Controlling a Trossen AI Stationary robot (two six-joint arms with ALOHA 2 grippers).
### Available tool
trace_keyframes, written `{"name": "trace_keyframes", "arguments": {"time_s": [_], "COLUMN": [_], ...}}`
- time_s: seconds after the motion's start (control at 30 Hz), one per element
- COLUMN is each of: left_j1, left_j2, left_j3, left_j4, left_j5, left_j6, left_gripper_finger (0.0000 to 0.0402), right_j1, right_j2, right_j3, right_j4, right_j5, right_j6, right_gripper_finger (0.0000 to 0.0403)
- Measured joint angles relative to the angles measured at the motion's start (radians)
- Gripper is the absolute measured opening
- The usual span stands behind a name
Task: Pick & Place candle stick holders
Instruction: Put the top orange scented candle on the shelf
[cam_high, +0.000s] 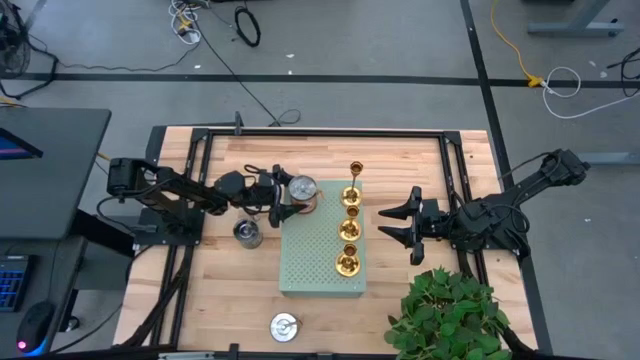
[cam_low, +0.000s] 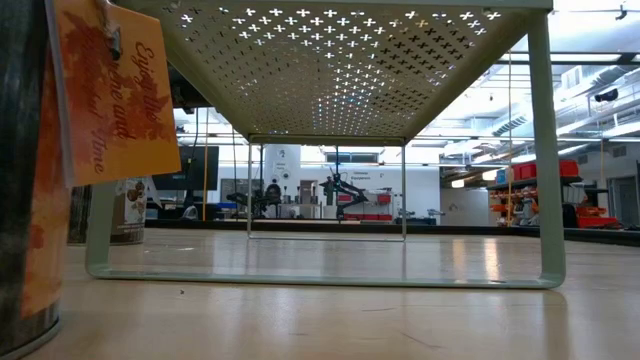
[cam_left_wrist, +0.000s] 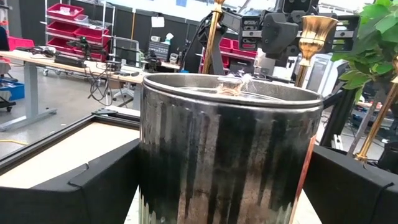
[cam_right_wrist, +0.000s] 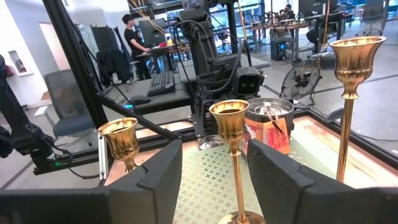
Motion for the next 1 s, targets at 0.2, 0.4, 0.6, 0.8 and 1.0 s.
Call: {"name": "trace_keyframes", "arguments": {"time_s": [0.2, 0.4, 0.6, 0.8, 1.0], "left_j1": [0.021, 0.033, 0.033, 0.032, 0.032], "left_j2": [0.0, 0.0, 0.0, 0.0, 0.0], "left_j3": [0.0, 0.0, 0.0, 0.0, 0.0], "left_j4": [-0.001, -0.001, 0.0, 0.002, 0.002], "left_j5": [0.029, 0.034, 0.054, 0.065, 0.065], "left_j6": [-0.015, -0.031, -0.025, -0.009, -0.003], "left_gripper_finger": [0.04, 0.04, 0.04, 0.0399, 0.0399], "right_j1": [0.0, 0.0, 0.0, 0.0, 0.0], "right_j2": [0.0, 0.0, 0.0, 0.0, 0.0], "right_j3": [0.0, 0.0, 0.0, 0.0, 0.0], "right_j4": [0.0, 0.0, 0.0, 0.0, 0.0], "right_j5": [0.0, 0.0, 0.0, 0.0, 0.0], "right_j6": [0.0, 0.0, 0.0, 0.0, 0.0], "right_gripper_finger": [0.0185, 0.0185, 0.0185, 0.0185, 0.0185]}}
